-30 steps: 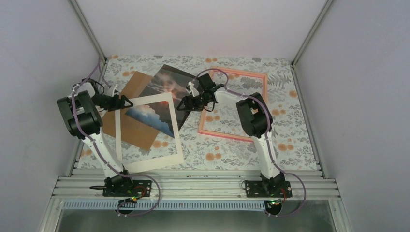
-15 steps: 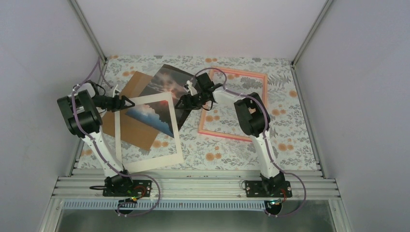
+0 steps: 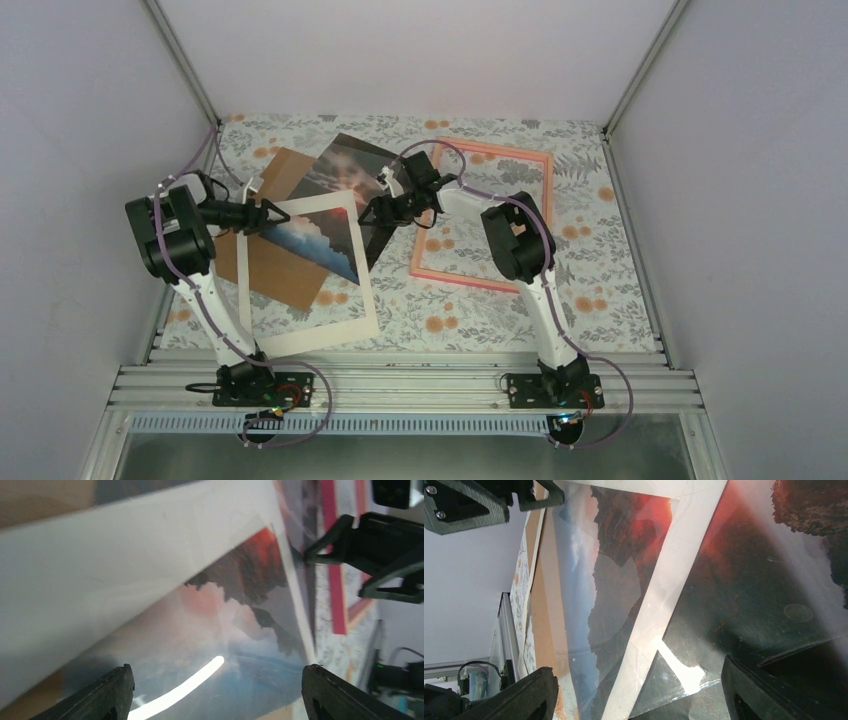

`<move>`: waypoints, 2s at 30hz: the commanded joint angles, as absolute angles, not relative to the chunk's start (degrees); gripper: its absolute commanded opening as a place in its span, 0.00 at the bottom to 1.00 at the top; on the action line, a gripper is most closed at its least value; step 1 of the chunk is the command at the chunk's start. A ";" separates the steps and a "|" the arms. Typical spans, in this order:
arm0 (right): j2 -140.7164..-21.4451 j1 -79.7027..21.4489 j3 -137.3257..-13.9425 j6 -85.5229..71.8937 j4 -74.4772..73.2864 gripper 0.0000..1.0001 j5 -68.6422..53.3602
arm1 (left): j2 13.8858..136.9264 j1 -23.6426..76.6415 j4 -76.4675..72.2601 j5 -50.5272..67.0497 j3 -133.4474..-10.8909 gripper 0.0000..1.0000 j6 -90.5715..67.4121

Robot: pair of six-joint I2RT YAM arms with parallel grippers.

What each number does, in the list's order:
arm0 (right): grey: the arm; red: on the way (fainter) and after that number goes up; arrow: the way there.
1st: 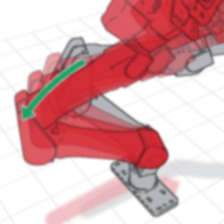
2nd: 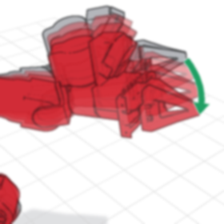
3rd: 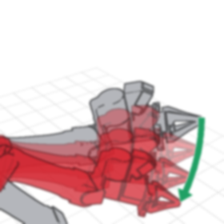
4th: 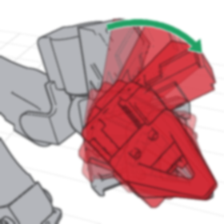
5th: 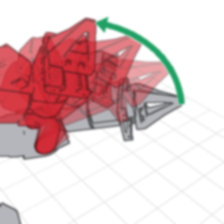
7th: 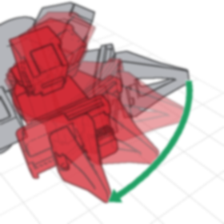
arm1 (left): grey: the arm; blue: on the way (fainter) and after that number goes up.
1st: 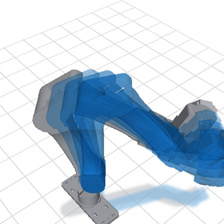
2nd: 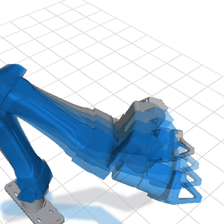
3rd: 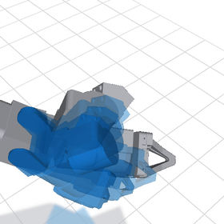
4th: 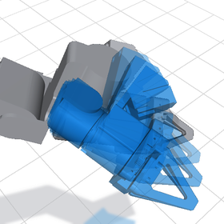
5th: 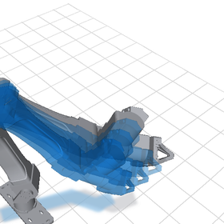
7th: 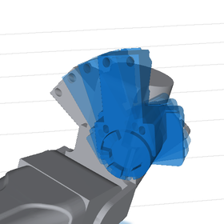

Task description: Put the photo into the frame

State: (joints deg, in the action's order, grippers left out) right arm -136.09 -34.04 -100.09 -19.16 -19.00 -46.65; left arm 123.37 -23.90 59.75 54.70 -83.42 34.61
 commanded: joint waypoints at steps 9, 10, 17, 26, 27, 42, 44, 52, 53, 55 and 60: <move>-133.49 -32.90 -93.47 -24.97 -24.63 0.86 -41.46 | 121.41 -24.06 46.81 39.94 -93.05 0.84 25.41; -132.78 -32.90 -93.88 -27.29 -25.08 0.87 -40.08 | 122.32 -23.67 46.65 39.17 -93.75 0.84 25.29; -132.02 -32.96 -94.28 -37.74 -26.76 0.90 -35.17 | 128.22 -20.95 47.80 35.88 -98.40 0.84 25.05; -138.24 -32.83 -94.95 -41.11 -26.89 0.90 -35.86 | 128.76 -18.31 49.84 36.88 -94.28 0.83 25.54; -139.15 -32.74 -95.19 -41.25 -26.85 0.90 -36.16 | 128.81 -17.94 50.49 37.29 -93.53 0.83 26.07; -143.74 -32.11 -96.47 -43.31 -22.26 0.88 -44.60 | 129.62 -15.51 52.51 44.14 -87.64 0.81 26.84; -143.84 -32.10 -96.93 -43.31 -20.90 0.88 -46.38 | 129.75 -15.39 52.22 44.36 -86.95 0.81 26.69; -144.88 -32.17 -98.42 -44.57 -17.20 0.89 -46.06 | 129.63 -14.69 51.33 49.99 -83.73 0.80 26.43; -144.88 -32.18 -98.14 -44.30 -17.89 0.89 -44.85 | 129.74 -14.68 51.45 50.94 -83.79 0.81 26.25; -145.02 -32.21 -97.53 -43.62 -19.36 0.89 -43.12 | 130.21 -14.68 52.15 52.09 -84.35 0.81 26.51; -145.20 -32.09 -96.97 -41.92 -20.82 0.89 -41.14 | 130.69 -14.68 54.36 57.50 -85.22 0.82 28.56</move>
